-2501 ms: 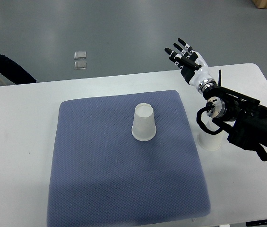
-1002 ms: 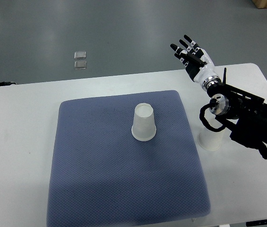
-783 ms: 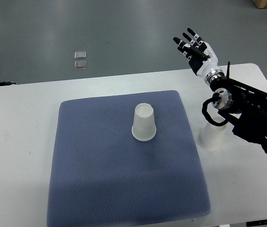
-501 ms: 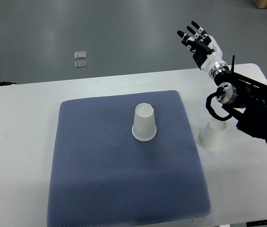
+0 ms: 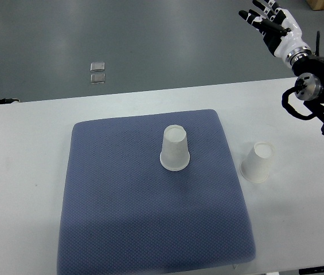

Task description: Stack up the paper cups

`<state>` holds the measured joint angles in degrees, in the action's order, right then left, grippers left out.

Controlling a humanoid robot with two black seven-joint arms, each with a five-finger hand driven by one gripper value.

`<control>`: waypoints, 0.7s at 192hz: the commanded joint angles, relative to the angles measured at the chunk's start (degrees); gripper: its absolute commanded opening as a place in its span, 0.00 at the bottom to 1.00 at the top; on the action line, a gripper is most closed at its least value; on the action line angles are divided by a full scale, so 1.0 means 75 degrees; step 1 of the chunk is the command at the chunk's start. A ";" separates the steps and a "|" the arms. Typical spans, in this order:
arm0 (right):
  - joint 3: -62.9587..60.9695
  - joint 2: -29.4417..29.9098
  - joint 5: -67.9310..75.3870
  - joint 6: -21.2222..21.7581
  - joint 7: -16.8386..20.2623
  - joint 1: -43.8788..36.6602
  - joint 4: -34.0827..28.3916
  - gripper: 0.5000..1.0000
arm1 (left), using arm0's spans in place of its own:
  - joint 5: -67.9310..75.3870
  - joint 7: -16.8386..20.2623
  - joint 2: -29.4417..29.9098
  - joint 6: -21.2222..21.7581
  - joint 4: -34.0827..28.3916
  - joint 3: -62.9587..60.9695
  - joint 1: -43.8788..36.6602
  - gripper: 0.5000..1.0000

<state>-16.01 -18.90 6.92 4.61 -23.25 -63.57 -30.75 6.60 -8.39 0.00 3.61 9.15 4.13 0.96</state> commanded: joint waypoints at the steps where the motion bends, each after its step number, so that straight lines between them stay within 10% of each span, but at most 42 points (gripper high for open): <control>1: 0.0119 -0.0387 -0.1321 0.0077 0.0029 -0.0160 -0.0271 0.83 | 0.0000 -0.0006 0.0000 0.0000 0.0010 0.0000 0.0001 1.00; 134: 0.1854 -0.4477 -0.8212 0.2198 0.0053 -0.2152 -0.4208 0.83 | 0.0000 -0.0006 0.0000 0.0000 -0.0001 0.0000 0.0001 1.00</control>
<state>-2.80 -50.54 -45.16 19.70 -22.78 -79.22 -59.19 6.59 -8.39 0.00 3.60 9.15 4.13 0.96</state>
